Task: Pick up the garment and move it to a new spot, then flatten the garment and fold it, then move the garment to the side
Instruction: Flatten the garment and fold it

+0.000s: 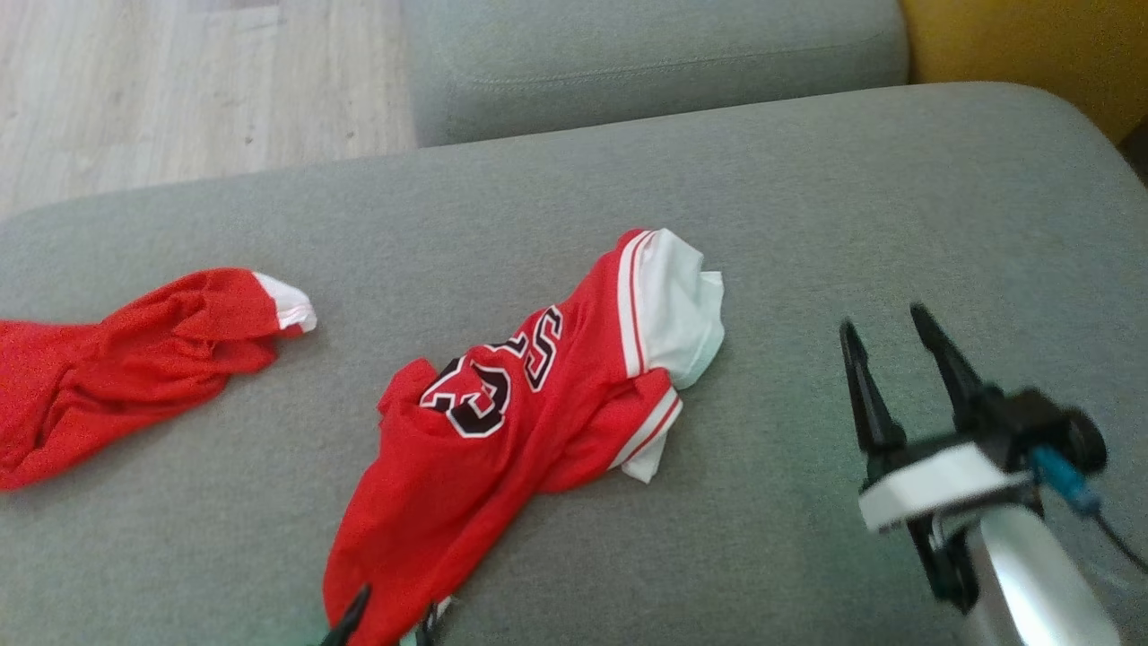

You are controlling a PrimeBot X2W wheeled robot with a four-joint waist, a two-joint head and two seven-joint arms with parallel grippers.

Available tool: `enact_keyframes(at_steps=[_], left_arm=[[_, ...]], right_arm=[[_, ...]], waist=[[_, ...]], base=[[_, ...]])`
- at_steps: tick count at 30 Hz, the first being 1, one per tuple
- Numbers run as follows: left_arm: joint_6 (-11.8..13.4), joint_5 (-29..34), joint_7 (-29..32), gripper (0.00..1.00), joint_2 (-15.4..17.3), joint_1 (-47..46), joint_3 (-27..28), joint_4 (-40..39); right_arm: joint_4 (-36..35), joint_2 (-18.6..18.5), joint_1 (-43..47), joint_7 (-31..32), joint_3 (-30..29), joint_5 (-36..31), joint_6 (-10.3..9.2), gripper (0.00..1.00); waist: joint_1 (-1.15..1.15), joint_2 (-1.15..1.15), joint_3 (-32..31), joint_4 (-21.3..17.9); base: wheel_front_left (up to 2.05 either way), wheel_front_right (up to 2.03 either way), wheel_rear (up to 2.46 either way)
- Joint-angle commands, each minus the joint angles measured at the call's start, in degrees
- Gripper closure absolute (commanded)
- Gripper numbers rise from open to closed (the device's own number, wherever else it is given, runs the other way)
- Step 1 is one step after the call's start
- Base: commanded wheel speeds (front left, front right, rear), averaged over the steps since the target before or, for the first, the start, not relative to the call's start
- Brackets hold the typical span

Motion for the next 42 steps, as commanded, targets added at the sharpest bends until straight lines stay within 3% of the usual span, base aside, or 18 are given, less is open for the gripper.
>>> enact_keyframes(at_steps=[1,6,19,20,22,23,26,28,35,42], left_arm=[[-0.36,0.57,2.09,0.0,1.18,-0.67,1.35,-2.27],[-1.03,0.16,9.47,0.0,2.38,0.24,0.62,-4.43],[-1.16,0.31,14.55,0.0,4.02,-2.73,-0.24,-3.49],[-1.19,0.25,14.84,0.03,4.09,-3.0,-0.29,-3.39],[-1.11,0.16,15.22,0.33,4.14,-3.51,-0.33,-3.26],[-1.12,0.1,15.46,0.53,4.14,-3.78,-0.4,-3.18],[-1.27,0.02,15.93,0.69,4.15,-4.68,-0.86,-3.07],[-1.4,0.1,16.33,1.0,4.19,-5.29,-1.32,-2.84],[-1.85,0.37,17.11,1.0,3.9,-8.02,-3.21,-3.38],[-1.69,0.38,16.58,1.0,3.2,-9.94,-4.42,-4.16]], right_arm=[[-1.2,-0.95,-3.79,-0.62,2.17,0.59,0.44,0.0],[2.77,-3.12,-9.38,-0.12,6.03,1.86,0.44,0.0],[13.14,-3.3,-20.43,4.47,12.45,5.81,0.44,0.0],[14.08,-3.15,-21.17,4.77,12.53,6.2,0.44,0.0],[16.11,-3.4,-22.94,5.6,13.17,6.08,0.44,0.0],[17.22,-3.35,-23.81,5.98,13.22,6.46,0.44,0.0],[20.61,-3.38,-26.59,7.06,13.49,7.71,0.44,0.0],[22.96,-3.16,-28.24,7.96,14.45,9.21,0.44,0.0],[30.34,-4.27,-32.3,14.17,20.17,15.42,0.44,0.0],[36.39,-4.59,-34.78,15.93,21.05,19.12,0.44,0.0]], waist=[[0.0,0.0,0.52,0.54],[0.0,0.0,1.02,1.4],[0.0,0.0,4.97,1.02],[0.0,0.0,5.34,0.96],[0.0,0.0,6.1,1.01],[0.0,0.0,6.45,1.1],[0.0,0.0,7.41,1.82],[0.0,0.0,7.77,2.54],[0.0,0.0,8.86,5.59],[0.0,0.0,9.98,8.08]], base=[[0.0,0.0,0.0],[0.0,0.0,0.0],[0.0,0.0,0.0],[0.0,0.0,0.0],[0.0,0.0,0.0],[0.0,0.0,0.0],[0.0,0.0,0.0],[0.0,0.0,0.0],[0.0,0.0,0.0],[0.0,0.0,0.0]])
